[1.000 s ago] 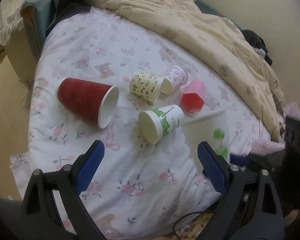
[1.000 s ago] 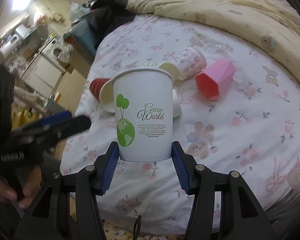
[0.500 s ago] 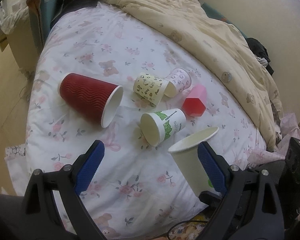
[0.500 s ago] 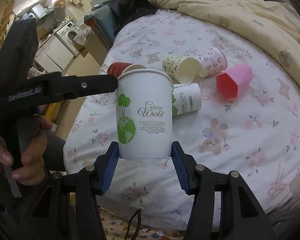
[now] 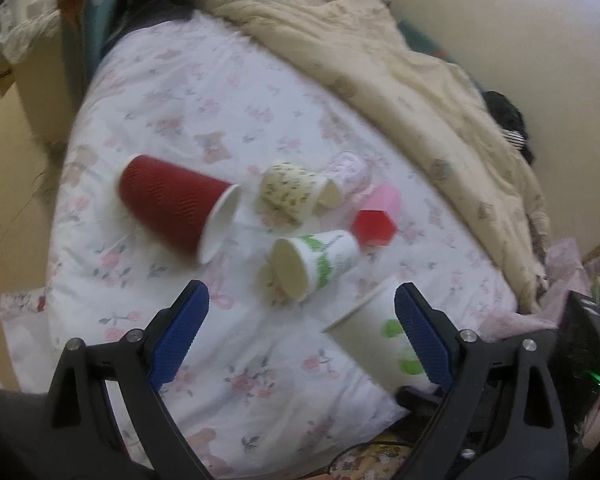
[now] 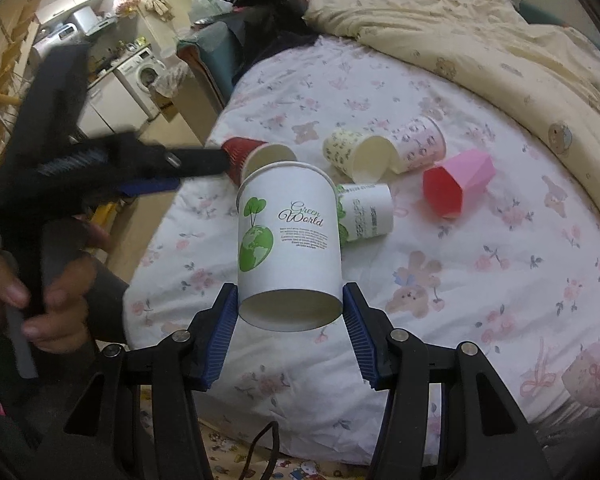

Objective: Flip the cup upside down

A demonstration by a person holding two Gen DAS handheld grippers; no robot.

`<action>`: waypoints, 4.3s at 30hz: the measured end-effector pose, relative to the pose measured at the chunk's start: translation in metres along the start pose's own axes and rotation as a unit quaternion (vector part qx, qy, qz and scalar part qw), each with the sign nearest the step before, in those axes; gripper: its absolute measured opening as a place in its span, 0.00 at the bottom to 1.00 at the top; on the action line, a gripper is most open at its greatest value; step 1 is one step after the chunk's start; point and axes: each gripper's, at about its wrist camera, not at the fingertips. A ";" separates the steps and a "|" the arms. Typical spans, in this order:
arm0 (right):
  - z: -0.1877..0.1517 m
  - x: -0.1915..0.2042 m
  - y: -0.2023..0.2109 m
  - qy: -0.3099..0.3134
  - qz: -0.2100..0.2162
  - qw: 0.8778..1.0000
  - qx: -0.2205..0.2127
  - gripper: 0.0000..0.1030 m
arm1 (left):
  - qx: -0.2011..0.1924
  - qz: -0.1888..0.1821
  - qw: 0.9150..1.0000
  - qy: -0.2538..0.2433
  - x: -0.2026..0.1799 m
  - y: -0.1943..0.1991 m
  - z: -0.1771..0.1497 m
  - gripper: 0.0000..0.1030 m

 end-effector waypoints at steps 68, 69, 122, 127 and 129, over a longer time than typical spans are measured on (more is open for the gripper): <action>0.032 0.010 -0.099 0.093 -0.067 0.989 0.089 0.53 | 0.013 0.182 0.983 -0.012 0.040 0.005 -0.016 1.00; 0.032 0.009 -0.103 0.093 -0.067 0.989 0.091 0.53 | 0.014 0.182 0.983 -0.012 0.039 0.004 -0.016 1.00; -0.031 0.014 0.051 -0.039 -0.139 0.981 -0.133 1.00 | -0.112 0.184 0.975 -0.054 -0.001 0.082 -0.084 1.00; -0.031 0.014 0.052 -0.038 -0.144 0.979 -0.137 1.00 | -0.112 0.180 0.976 -0.057 -0.004 0.080 -0.082 1.00; -0.031 0.016 0.053 -0.034 -0.145 0.979 -0.141 1.00 | -0.114 0.181 0.975 -0.060 -0.005 0.081 -0.083 1.00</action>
Point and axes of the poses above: each gripper's, at about its wrist camera, not at the fingertips, and y roughly against the way its jaws point, x to its left, z to its top, and after that the axes turned 8 degrees about -x, right-handed
